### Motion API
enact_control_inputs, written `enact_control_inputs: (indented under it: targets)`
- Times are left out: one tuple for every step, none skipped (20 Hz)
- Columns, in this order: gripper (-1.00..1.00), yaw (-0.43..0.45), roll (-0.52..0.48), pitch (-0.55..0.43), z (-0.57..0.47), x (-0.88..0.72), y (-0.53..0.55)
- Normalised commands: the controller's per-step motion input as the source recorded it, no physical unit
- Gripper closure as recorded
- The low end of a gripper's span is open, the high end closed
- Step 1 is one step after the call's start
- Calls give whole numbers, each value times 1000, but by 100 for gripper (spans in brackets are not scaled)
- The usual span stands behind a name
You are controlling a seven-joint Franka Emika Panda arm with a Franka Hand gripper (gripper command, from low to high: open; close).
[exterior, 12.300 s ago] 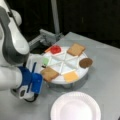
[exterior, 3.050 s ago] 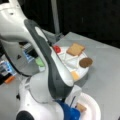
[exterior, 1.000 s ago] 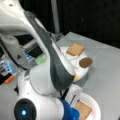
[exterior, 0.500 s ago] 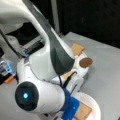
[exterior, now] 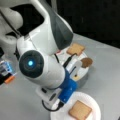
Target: Ingredient selection for cheeseburger or sandwich
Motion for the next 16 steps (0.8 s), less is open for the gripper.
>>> enact_control_inputs:
  targets:
    - [-100, -16, -495, -78, 30, -352, 445]
    - [-100, -12, -474, -96, 12, -347, 419]
    - [-100, -13, -447, -108, -15, -334, 372]
    - [-100, -19, -415, -120, -35, -318, 319]
    - [-100, -30, -381, -127, -52, -305, 263]
    - [-100, -42, -348, -134, -67, -290, 210]
    - [-100, 55, -415, -199, -57, -305, 177]
    - [-100, 77, -425, -222, -36, -339, 160]
    - [-100, 80, -411, -228, -24, -355, 142]
    - [-100, 68, -406, -222, 1, -392, 136]
    - [-100, 57, -394, -208, 33, -445, 134]
    - [-100, 35, -361, -197, 43, -513, 136]
    - [-100, 14, -370, -207, 45, -600, 146]
    - [-100, -5, -355, -209, 30, -639, 152]
    - [-100, -31, -348, -202, 14, -701, 174]
    - [-100, -34, -364, -189, -3, -776, 206]
